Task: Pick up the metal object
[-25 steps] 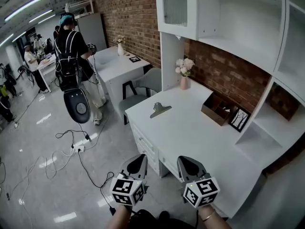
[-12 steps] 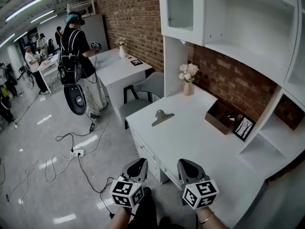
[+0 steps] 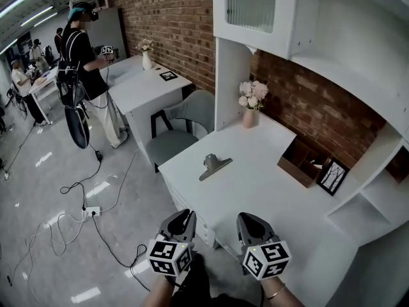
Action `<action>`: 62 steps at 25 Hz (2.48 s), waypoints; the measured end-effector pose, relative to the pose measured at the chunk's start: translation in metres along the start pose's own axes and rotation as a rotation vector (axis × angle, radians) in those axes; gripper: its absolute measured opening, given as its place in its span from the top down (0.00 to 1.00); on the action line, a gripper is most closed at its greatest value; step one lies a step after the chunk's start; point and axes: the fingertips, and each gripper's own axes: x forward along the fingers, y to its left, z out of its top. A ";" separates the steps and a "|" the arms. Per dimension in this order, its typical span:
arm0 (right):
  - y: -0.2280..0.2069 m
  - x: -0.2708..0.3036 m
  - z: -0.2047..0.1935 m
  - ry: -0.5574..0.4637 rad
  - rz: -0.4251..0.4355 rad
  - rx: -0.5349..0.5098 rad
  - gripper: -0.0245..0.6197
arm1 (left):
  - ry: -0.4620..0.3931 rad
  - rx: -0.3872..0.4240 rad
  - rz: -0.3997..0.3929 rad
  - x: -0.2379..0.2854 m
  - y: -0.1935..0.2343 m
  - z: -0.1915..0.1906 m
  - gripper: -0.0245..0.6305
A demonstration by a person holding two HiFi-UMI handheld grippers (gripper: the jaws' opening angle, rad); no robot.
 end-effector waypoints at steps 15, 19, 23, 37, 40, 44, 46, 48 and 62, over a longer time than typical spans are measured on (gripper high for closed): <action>-0.036 0.118 -0.011 0.113 -0.152 0.062 0.96 | 0.150 -0.012 -0.129 0.121 0.086 -0.003 0.85; -0.044 0.139 -0.014 0.133 -0.184 0.072 0.96 | 0.192 -0.004 -0.163 0.148 0.096 -0.008 0.83; -0.051 0.156 -0.018 0.150 -0.211 0.084 0.96 | 0.227 0.003 -0.187 0.171 0.104 -0.015 0.82; -0.089 0.185 -0.025 0.186 -0.242 0.140 0.96 | 0.345 0.008 -0.210 0.242 0.109 -0.035 0.78; -0.099 0.189 -0.028 0.201 -0.235 0.154 0.96 | 0.364 0.001 -0.197 0.258 0.109 -0.040 0.78; -0.109 0.195 -0.033 0.216 -0.226 0.180 0.96 | 0.394 0.010 -0.187 0.275 0.110 -0.045 0.78; -0.113 0.199 -0.036 0.222 -0.223 0.189 0.96 | 0.408 0.010 -0.185 0.283 0.111 -0.047 0.78; -0.117 0.203 -0.039 0.230 -0.220 0.195 0.96 | 0.423 0.010 -0.188 0.291 0.112 -0.050 0.78; -0.127 0.212 -0.044 0.245 -0.221 0.213 0.96 | 0.502 0.013 -0.229 0.323 0.114 -0.058 0.78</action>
